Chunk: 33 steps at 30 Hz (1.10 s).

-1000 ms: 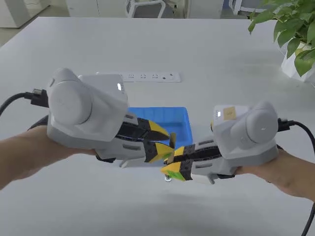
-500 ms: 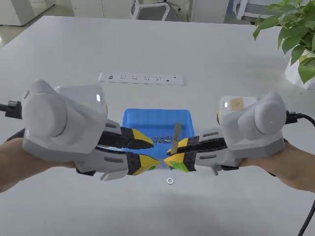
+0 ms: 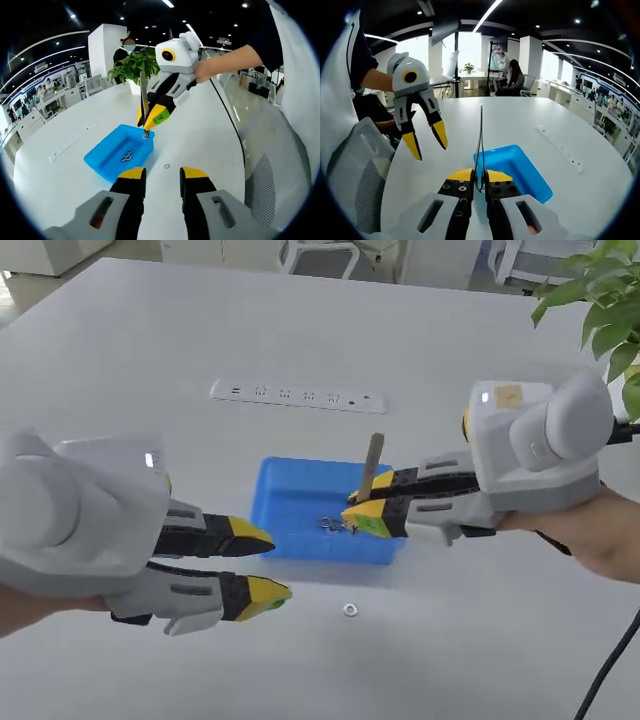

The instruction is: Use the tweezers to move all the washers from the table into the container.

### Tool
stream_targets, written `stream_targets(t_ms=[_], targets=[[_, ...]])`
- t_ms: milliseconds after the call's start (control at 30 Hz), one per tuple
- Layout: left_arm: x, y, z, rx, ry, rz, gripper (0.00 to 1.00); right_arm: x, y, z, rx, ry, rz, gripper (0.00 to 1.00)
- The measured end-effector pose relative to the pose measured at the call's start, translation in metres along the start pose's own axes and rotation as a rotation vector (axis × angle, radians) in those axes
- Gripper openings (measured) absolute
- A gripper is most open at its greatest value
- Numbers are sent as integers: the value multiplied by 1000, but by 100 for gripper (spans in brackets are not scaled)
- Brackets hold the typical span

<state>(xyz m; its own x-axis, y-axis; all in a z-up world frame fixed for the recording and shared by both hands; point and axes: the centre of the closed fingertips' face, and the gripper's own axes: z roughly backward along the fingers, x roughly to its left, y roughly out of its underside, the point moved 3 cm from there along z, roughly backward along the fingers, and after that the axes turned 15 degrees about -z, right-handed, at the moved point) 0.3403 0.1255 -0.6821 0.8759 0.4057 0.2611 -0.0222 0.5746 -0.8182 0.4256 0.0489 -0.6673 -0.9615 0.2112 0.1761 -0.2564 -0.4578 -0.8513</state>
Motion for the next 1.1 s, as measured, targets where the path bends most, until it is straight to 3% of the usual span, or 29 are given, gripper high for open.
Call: stream_targets(t_ms=[500,633,867,1100], targets=[[-22,27,14,9,-5,118,45,-32,-19,-22,-19,9,2,9],[-23,25,15,-18,-26,178,50,-43,-14,-30,-14,12,-15,9],[-30,23,14,-7,-35,195,54,-58,3,-45,23,25,-29,9],[-38,30,20,24,-34,227,59,-70,15,-55,17,37,-59,9]])
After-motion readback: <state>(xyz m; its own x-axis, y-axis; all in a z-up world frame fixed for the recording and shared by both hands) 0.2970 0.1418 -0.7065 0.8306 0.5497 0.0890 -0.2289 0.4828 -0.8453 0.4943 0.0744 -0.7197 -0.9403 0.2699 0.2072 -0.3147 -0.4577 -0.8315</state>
